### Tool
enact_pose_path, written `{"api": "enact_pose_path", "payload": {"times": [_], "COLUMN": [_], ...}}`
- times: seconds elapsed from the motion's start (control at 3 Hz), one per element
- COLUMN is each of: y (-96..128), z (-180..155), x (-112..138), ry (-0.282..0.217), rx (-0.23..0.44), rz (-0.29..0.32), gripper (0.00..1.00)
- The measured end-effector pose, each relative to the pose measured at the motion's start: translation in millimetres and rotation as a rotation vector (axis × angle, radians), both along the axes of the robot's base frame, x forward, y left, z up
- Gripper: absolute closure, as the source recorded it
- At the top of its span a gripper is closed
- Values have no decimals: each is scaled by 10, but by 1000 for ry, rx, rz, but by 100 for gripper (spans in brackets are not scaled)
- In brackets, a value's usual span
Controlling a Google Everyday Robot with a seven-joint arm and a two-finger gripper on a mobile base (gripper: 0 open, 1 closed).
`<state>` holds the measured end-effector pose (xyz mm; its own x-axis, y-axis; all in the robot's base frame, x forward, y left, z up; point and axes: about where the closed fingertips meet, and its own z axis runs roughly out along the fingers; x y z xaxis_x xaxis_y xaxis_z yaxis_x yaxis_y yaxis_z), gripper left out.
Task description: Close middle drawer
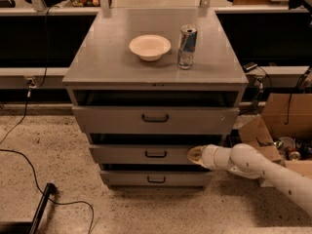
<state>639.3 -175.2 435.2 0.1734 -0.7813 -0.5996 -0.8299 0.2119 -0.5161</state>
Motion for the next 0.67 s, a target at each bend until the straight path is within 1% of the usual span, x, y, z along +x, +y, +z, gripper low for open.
{"api": "enact_pose_path", "payload": {"times": [0.33,0.67], "y": [161,274], "z": [8,-78], "x": [-442,-968], "ry": [-10,56], "rx": [1,13], "rz": [67,84], "gripper": [100,100]}}
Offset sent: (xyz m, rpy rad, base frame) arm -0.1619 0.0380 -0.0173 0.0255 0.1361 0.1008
